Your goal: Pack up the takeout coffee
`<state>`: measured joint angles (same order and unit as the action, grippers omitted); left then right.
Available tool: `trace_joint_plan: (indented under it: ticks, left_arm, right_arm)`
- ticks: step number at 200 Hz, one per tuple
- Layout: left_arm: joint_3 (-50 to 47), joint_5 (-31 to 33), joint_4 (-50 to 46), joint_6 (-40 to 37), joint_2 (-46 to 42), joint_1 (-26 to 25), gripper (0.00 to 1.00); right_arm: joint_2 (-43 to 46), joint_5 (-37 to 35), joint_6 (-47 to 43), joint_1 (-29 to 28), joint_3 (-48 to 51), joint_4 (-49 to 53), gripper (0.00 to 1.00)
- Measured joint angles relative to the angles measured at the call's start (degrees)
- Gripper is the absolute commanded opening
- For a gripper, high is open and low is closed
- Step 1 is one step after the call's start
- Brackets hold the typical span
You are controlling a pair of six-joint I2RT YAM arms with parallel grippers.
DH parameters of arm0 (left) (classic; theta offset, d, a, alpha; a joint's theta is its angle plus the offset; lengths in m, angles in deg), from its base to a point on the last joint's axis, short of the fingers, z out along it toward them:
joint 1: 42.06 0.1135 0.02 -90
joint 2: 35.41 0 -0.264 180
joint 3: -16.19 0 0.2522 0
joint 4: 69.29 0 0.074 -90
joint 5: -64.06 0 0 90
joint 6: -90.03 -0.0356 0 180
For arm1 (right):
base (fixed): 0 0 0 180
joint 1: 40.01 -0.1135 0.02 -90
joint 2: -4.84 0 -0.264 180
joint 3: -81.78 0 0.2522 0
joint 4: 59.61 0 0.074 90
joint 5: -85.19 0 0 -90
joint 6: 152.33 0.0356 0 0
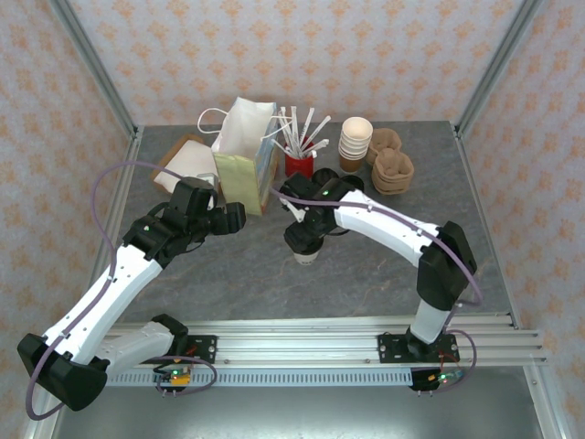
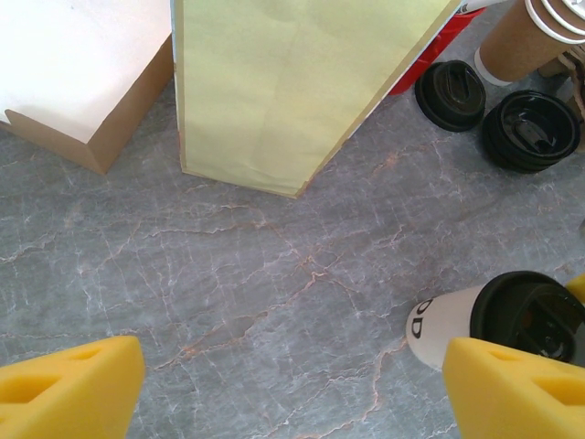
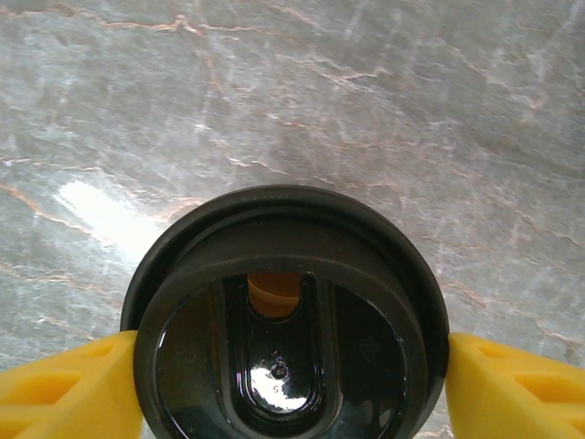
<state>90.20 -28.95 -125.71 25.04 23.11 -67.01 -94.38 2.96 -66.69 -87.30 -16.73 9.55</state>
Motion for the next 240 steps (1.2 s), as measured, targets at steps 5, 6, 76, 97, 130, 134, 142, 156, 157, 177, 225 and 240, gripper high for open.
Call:
trace_joint_plan:
  ticks: [5, 6, 76, 97, 130, 134, 142, 156, 157, 177, 225, 240]
  left_arm:
    - [0.00, 0.00, 0.00, -0.02, 0.00, 0.00, 0.86]
    - [0.00, 0.00, 0.00, -0.02, 0.00, 0.00, 0.86]
    - [0.00, 0.00, 0.00, -0.02, 0.00, 0.00, 0.86]
    - [0.00, 0.00, 0.00, -0.02, 0.00, 0.00, 0.86]
    - [0.00, 0.00, 0.00, -0.02, 0.00, 0.00, 0.86]
    - [0.00, 0.00, 0.00, -0.02, 0.02, 0.00, 0.86]
    - [0.00, -0.02, 0.00, -0.02, 0.02, 0.00, 0.86]
    - [0.00, 0.00, 0.00, -0.02, 0.02, 0.00, 0.86]
    - [0.00, 0.00, 0.00, -0.02, 0.02, 0.00, 0.86]
    - [0.00, 0.00, 0.00, -0.04, 0.02, 0.00, 0.86]
    - [0.00, -0.02, 0.00, -0.72, 0.02, 0.00, 0.86]
    - [0.00, -0.04, 0.00, -0.90, 0.02, 0.00, 0.86]
  right_arm:
    - [0.28, -0.09, 0.09, 0.52, 0.37, -0.09, 0.77]
    - [0.35, -0.11, 0.09, 0.59, 0.44, -0.11, 0.77]
    - [5.07, -0.35, 1.09, 12.92, 6.49, -0.79, 0.78]
    - [6.23, -0.31, 1.40, 16.76, 7.72, -0.76, 0.78]
    - [7.58, -0.31, 1.40, 20.41, 9.11, -0.72, 0.78]
    - [7.69, -0.31, 1.40, 20.70, 9.22, -0.70, 0.78]
    - [7.93, -0.28, 1.40, 21.33, 9.49, -0.70, 0.78]
    - [8.24, -0.31, 1.60, 22.56, 9.84, -0.57, 0.79]
    - [8.28, -0.31, 1.62, 22.80, 9.88, -0.50, 0.79]
    - [8.55, 0.17, 2.25, 24.41, 10.10, -0.50, 0.80]
    - [8.96, 0.61, 2.89, 24.96, 10.19, 0.13, 0.85]
    - [9.18, 0.55, 2.89, 25.09, 10.14, 0.68, 0.85]
